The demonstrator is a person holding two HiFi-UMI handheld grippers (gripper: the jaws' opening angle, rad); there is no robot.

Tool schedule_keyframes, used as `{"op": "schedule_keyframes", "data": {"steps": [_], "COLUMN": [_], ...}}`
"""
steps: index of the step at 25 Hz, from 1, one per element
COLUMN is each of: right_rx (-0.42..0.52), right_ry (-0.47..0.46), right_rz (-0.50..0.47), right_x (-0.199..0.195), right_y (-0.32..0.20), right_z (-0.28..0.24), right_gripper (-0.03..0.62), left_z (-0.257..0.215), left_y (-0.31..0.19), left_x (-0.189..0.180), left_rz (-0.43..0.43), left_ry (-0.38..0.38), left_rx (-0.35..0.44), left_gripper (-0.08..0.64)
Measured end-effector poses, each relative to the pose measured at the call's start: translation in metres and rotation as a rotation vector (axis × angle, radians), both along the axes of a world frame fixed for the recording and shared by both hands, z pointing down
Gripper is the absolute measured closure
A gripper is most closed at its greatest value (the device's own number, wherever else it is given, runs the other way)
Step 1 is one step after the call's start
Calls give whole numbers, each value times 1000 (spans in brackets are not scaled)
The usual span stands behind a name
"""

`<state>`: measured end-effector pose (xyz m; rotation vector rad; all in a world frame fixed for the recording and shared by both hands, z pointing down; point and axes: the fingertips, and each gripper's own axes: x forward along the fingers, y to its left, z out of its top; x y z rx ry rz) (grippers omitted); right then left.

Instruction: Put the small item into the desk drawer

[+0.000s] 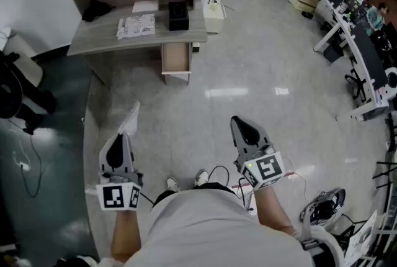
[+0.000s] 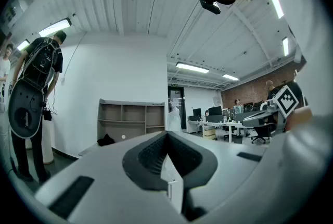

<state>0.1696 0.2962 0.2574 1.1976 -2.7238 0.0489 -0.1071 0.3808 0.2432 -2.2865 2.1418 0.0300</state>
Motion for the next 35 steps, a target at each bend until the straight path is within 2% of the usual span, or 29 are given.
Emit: {"op": "schedule_keyframes", "data": {"steps": [9, 15, 23, 29, 35], "right_rx": [2, -16, -59, -86, -117], "right_ry": [-18, -84, -85, -61, -31], "right_rz": [-30, -47, -33, -34, 33], "right_x": [20, 42, 64, 51, 40], "right_y": [-4, -8, -15, -39, -82], "right_z": [3, 12, 35, 43, 54], "right_gripper": [569, 569, 569, 569, 569], "left_z": [0, 6, 2, 21, 42], "left_y": [-1, 0, -9, -39, -103], "left_x": [27, 42, 44, 41, 24], "left_rz": [-9, -39, -68, -44, 13], "left_ry": [-18, -32, -70, -46, -7], "left_rx": [-5, -18, -19, -59, -68], "left_gripper": [543, 543, 543, 543, 543]}}
